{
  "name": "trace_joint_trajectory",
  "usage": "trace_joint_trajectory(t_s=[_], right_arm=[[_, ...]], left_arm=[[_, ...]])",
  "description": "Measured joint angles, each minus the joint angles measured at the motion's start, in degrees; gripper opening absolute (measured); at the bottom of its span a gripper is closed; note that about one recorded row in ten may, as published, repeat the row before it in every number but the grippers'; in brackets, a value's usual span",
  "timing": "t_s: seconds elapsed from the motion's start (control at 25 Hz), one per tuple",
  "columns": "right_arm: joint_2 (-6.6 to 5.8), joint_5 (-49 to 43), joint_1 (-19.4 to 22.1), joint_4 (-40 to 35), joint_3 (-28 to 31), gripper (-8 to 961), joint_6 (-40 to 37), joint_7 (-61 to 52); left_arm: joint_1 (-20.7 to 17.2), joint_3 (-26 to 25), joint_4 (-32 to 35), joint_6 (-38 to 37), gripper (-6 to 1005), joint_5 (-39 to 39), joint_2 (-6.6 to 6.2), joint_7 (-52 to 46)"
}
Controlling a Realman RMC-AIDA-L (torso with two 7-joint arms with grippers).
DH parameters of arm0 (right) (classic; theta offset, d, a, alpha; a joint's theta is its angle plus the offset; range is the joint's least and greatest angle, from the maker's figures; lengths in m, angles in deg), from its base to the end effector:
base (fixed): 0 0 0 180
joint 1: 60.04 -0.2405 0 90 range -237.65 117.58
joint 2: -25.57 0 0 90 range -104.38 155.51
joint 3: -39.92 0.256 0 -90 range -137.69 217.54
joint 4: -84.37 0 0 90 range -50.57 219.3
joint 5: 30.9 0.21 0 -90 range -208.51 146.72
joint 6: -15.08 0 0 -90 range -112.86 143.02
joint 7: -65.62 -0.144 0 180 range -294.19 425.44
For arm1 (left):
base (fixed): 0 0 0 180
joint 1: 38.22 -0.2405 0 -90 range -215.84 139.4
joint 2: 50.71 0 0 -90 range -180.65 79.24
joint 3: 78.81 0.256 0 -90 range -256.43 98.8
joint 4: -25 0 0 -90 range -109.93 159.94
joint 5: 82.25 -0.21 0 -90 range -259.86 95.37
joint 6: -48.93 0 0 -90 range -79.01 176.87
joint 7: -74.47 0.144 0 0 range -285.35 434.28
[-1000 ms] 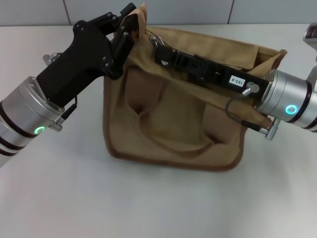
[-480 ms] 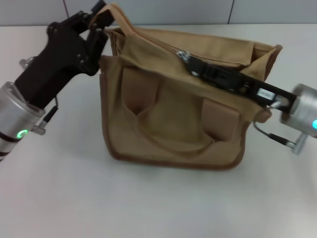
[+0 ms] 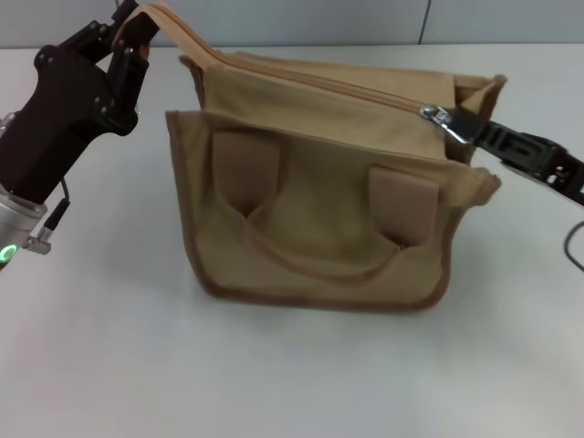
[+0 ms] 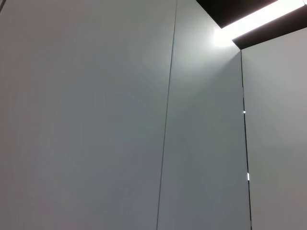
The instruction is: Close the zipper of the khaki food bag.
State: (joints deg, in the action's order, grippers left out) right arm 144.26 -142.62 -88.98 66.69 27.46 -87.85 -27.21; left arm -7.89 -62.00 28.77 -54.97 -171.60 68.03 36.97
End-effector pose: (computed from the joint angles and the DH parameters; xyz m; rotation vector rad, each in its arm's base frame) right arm 0.2666 0.2940 0.0079 -2.2677 1.2880 1.5488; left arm -0.2451 0.3028 0.0089 -1.9391 -0.2548 -1.4545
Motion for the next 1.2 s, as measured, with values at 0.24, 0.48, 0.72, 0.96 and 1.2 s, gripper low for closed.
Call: trace_joint_trajectory(t_s=[0.24,0.48,0.72,0.96,1.2], right_arm=[[-0.06,1.6,0.9,-0.2,0.7,-2,-3.9,3.2],[0.33,3.0,1.6,0.0,1.2,70,-9.5,14.8],[0.48,3.2,2.8,0.7,1.2,222,-9.8,19.6],[0.49,3.2,4.0,2.0,1.2,408,-10.1,25.6],[0.58,2.3,4.5,4.3,-0.9,647,-12.7,37.1]], left_arm=[[-0.2,0.0,0.2,0.1,91,0.0,0.0,0.0],[-1.3,0.0,0.6,0.5,103,-0.2,-0.07,-0.2],[-5.1,-0.5,3.7,3.3,146,-0.1,-0.11,-4.8],[-13.1,-1.9,6.9,4.8,434,-0.1,-0.28,-5.1],[-22.0,-3.5,10.6,0.1,726,-1.0,-2.01,-6.7]])
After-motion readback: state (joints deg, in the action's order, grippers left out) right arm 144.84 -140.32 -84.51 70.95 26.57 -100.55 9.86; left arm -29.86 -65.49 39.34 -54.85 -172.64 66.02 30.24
